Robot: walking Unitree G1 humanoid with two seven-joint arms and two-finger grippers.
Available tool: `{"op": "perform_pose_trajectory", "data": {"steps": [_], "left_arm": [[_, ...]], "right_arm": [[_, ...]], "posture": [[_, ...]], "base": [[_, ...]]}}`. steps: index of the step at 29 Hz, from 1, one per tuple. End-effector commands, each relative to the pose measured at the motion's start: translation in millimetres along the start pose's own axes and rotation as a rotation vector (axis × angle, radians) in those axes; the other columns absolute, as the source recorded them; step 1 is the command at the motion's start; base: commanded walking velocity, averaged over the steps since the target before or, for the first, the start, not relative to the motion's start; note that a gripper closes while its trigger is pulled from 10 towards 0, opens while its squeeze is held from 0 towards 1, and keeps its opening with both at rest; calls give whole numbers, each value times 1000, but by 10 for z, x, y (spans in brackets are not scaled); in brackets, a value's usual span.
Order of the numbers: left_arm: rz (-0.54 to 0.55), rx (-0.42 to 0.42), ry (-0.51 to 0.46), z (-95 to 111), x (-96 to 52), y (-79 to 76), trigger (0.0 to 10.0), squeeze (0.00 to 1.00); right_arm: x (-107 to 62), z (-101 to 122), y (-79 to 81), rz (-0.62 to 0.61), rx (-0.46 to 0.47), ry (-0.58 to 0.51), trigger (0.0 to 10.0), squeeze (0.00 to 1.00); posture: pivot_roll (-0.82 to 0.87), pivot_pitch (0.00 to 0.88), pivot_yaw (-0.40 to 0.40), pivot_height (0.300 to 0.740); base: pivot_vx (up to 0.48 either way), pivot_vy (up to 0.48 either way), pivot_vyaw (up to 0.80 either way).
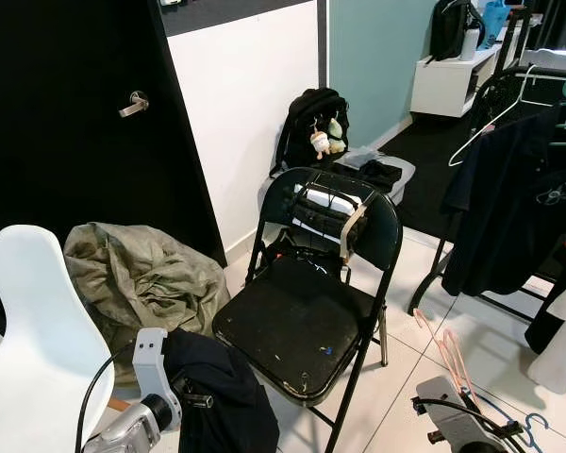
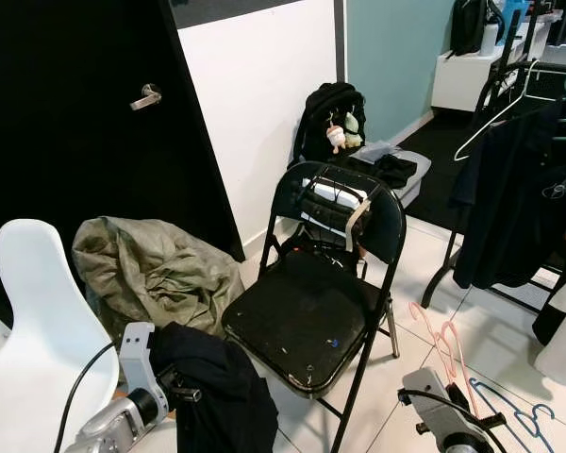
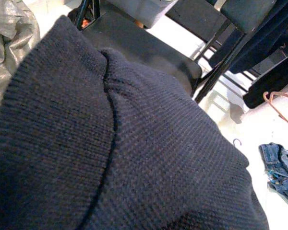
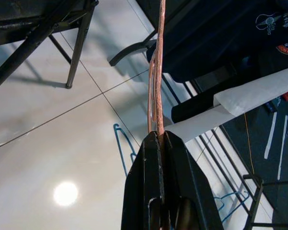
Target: Hang hanger
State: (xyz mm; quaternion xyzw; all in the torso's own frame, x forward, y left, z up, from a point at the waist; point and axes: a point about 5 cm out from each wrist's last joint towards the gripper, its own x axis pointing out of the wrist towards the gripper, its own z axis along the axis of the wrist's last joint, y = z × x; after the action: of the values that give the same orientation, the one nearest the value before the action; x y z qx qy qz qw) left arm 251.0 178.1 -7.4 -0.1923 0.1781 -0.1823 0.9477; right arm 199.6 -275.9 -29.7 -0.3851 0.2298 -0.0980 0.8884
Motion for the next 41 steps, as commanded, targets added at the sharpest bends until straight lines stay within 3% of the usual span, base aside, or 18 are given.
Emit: {"op": "perform_pose_trajectory", "data": {"steps": [1,41], "left_arm": [[7,16,-17,51,-8,40,10000,0],[1,21,-20,49,-16,43,10000,0]], "right_arm": [[11,58,38,8,2,-24,10000,0],[7,60,47,7,3,-28,10000,0]], "posture": [[-184,0,107,710],[-188,0,103,710]], "base": [[0,0,0],[0,0,0]]}}
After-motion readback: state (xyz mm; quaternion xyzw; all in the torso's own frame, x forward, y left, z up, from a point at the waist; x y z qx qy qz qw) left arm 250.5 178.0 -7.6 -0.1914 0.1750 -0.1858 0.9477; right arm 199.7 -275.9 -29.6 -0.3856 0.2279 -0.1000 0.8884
